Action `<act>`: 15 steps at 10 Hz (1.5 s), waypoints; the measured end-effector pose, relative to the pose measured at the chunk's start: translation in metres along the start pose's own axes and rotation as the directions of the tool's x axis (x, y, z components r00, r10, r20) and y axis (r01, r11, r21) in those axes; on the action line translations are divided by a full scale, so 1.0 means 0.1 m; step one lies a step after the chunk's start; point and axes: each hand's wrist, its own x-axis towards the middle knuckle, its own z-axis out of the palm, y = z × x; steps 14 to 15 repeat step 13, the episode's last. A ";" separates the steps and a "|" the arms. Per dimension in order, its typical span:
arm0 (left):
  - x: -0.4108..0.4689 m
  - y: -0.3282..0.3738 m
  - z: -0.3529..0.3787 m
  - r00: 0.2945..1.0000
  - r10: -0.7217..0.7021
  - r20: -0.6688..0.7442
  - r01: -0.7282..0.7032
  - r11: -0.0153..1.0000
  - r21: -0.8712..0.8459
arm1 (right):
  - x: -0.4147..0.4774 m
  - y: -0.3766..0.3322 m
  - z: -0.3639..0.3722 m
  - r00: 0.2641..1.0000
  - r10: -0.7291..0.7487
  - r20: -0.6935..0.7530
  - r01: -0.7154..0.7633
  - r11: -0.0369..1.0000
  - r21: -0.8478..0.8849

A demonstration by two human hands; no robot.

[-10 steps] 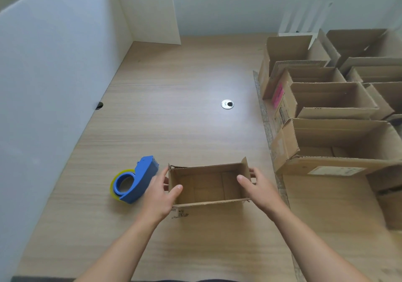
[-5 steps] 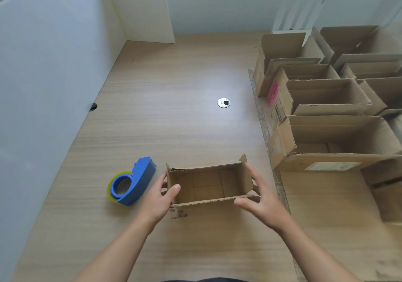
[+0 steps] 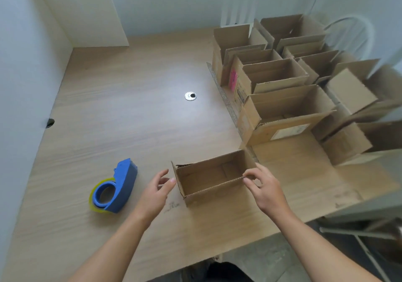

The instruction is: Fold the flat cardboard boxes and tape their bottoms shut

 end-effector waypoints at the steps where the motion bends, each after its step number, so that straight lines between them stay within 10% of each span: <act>1: 0.00 0.09 0.20 0.994 0.052 0.096 -0.064 0.991 0.120 | -0.16 0.14 -0.30 0.992 0.092 -0.081 -0.095 0.995 -0.024; 5: -0.04 0.67 1.33 0.925 0.240 0.295 -0.343 0.861 0.375 | -0.18 1.01 -1.39 0.961 0.180 -0.212 -0.211 0.969 -0.132; 10: 0.01 1.09 3.14 0.973 0.180 0.145 -0.219 0.918 0.332 | 0.62 1.74 -2.21 0.988 0.132 0.080 -0.114 0.973 -0.199; 15: 0.09 1.29 3.19 0.976 0.207 0.073 -0.219 0.902 0.372 | 0.69 1.49 -2.40 0.997 0.051 0.052 -0.022 0.891 -0.454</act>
